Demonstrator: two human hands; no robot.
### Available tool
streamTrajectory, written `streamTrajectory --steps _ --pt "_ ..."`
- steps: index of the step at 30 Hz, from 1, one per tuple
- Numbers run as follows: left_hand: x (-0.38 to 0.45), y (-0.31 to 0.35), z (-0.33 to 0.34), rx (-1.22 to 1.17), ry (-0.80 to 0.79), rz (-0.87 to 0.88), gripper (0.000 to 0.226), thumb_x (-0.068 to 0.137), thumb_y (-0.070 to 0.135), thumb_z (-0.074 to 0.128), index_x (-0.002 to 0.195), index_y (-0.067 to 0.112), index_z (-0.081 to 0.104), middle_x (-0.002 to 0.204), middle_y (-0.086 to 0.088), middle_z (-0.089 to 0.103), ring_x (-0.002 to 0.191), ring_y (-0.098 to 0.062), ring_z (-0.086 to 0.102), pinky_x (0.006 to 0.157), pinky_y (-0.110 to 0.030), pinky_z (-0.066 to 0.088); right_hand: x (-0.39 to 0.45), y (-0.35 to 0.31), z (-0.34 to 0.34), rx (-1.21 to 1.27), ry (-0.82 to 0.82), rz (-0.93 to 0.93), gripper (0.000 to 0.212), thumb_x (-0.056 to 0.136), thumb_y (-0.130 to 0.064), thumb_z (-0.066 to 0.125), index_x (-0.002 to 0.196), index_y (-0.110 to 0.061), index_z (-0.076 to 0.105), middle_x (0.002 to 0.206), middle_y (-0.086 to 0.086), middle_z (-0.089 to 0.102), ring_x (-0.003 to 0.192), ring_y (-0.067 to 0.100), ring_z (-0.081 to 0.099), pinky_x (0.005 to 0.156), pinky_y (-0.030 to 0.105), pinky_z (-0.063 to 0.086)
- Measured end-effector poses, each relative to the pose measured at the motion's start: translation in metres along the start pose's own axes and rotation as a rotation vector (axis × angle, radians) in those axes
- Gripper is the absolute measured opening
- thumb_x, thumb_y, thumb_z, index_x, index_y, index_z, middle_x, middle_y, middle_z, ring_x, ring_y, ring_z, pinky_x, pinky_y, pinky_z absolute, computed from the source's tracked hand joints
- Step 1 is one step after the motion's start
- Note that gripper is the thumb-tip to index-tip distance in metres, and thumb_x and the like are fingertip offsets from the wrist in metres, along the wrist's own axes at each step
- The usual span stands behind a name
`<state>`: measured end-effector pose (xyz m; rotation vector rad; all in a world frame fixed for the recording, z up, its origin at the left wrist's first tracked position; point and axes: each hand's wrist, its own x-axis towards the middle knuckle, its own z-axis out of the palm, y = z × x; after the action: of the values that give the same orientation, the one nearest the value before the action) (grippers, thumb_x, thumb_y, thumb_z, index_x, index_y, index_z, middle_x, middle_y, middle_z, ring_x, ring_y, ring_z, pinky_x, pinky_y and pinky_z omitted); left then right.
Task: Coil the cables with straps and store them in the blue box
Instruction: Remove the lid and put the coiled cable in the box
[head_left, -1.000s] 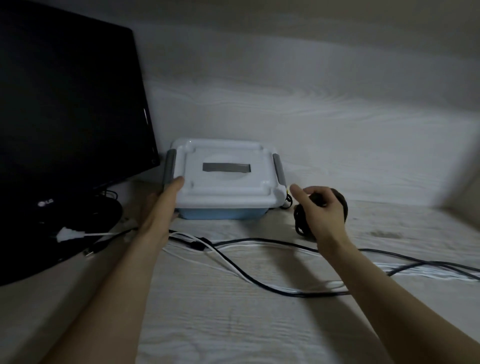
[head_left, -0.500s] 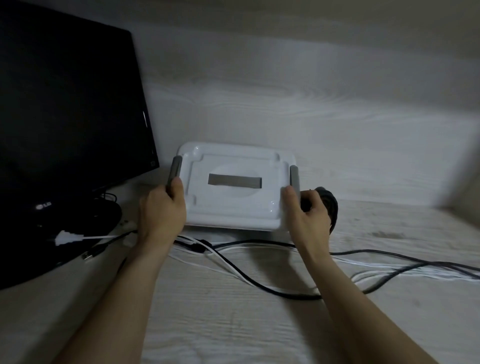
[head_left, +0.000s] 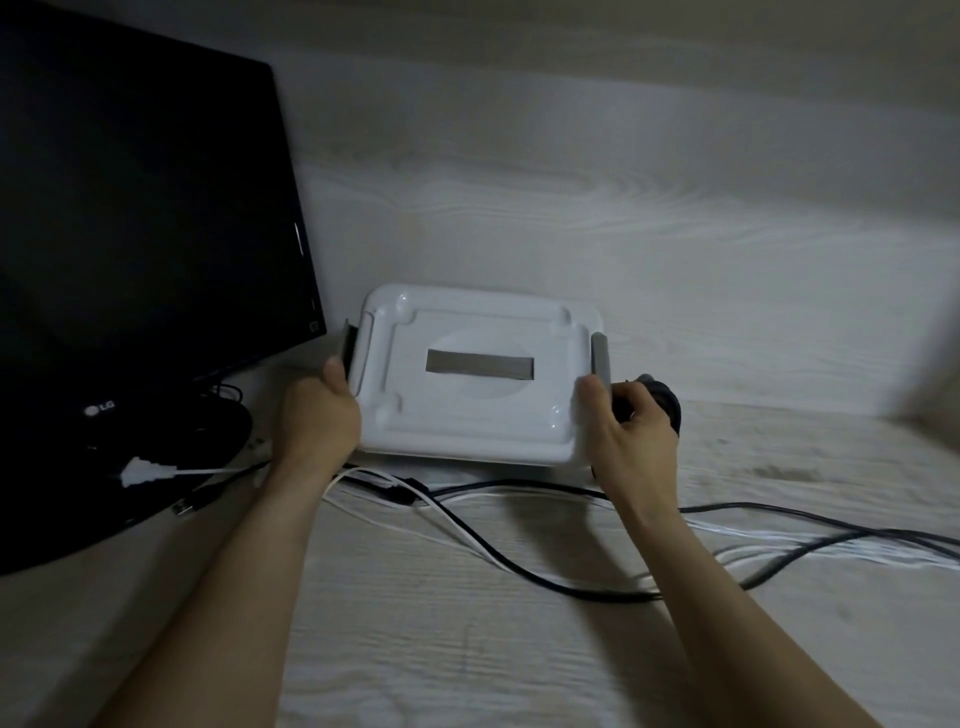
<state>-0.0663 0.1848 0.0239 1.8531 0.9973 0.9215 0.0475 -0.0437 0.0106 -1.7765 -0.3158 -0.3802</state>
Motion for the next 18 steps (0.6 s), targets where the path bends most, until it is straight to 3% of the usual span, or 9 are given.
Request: streamTrajectory --steps 4,8,10,12,14,16,18 --pt "0.008 -0.012 0.005 -0.168 0.058 -0.044 0.035 0.102 0.027 0.039 0.091 -0.001 0.056 0.087 -0.019 0.057 0.097 -0.04 0.061 0.072 -0.033 0.038 0.001 0.0 -0.002 -0.033 -0.017 0.0 0.036 0.089 -0.046 0.057 0.075 -0.013 0.059 0.066 0.003 0.062 0.065 0.023 0.059 0.064 0.038 0.048" --pt "-0.008 0.005 0.008 -0.335 0.046 -0.029 0.041 0.1 0.042 0.043 0.127 0.012 0.049 0.109 -0.003 0.055 0.103 -0.025 0.054 0.081 -0.028 0.039 0.0 -0.002 -0.002 -0.073 -0.039 -0.009 0.04 0.091 -0.045 0.054 0.075 -0.008 0.059 0.066 0.005 0.062 0.063 0.022 0.057 0.06 0.035 0.044" --pt "-0.018 0.01 0.011 -0.393 -0.022 0.098 0.045 0.096 0.037 0.056 0.136 0.024 0.044 0.115 0.005 0.055 0.101 -0.017 0.054 0.077 -0.02 0.04 0.001 -0.002 -0.003 -0.09 -0.025 -0.022 0.043 0.095 -0.039 0.049 0.07 -0.004 0.051 0.059 0.004 0.055 0.057 0.021 0.051 0.055 0.034 0.038" --pt "-0.02 0.006 0.015 -0.39 -0.069 0.174 0.056 0.093 0.032 0.062 0.143 0.031 0.037 0.124 0.01 0.051 0.106 -0.011 0.052 0.085 -0.02 0.041 0.004 0.0 -0.006 -0.066 -0.014 -0.038 0.045 0.101 -0.028 0.04 0.061 -0.007 0.041 0.048 -0.003 0.047 0.048 0.014 0.045 0.05 0.032 0.033" --pt "-0.018 0.001 0.018 -0.382 -0.062 0.165 0.059 0.094 0.031 0.061 0.146 0.032 0.035 0.127 0.012 0.046 0.112 -0.009 0.048 0.093 -0.023 0.039 0.004 0.0 -0.008 -0.018 -0.029 -0.048 0.048 0.104 -0.021 0.035 0.057 -0.011 0.036 0.04 -0.006 0.045 0.041 0.006 0.042 0.044 0.023 0.032" --pt "-0.016 -0.002 0.02 -0.349 -0.017 0.174 0.052 0.095 0.029 0.06 0.143 0.028 0.042 0.125 0.008 0.05 0.111 -0.012 0.05 0.09 -0.024 0.039 0.003 0.0 -0.008 0.03 -0.08 -0.056 0.049 0.106 -0.027 0.035 0.06 -0.011 0.043 0.045 -0.007 0.048 0.042 0.002 0.043 0.043 0.015 0.032" --pt "-0.016 -0.003 0.02 -0.329 0.026 0.142 0.042 0.093 0.031 0.062 0.133 0.018 0.053 0.118 0.0 0.059 0.101 -0.016 0.056 0.081 -0.024 0.042 0.006 0.003 -0.007 0.07 -0.121 -0.042 0.049 0.106 -0.041 0.035 0.071 -0.012 0.053 0.061 -0.006 0.056 0.054 0.002 0.051 0.055 0.018 0.042"
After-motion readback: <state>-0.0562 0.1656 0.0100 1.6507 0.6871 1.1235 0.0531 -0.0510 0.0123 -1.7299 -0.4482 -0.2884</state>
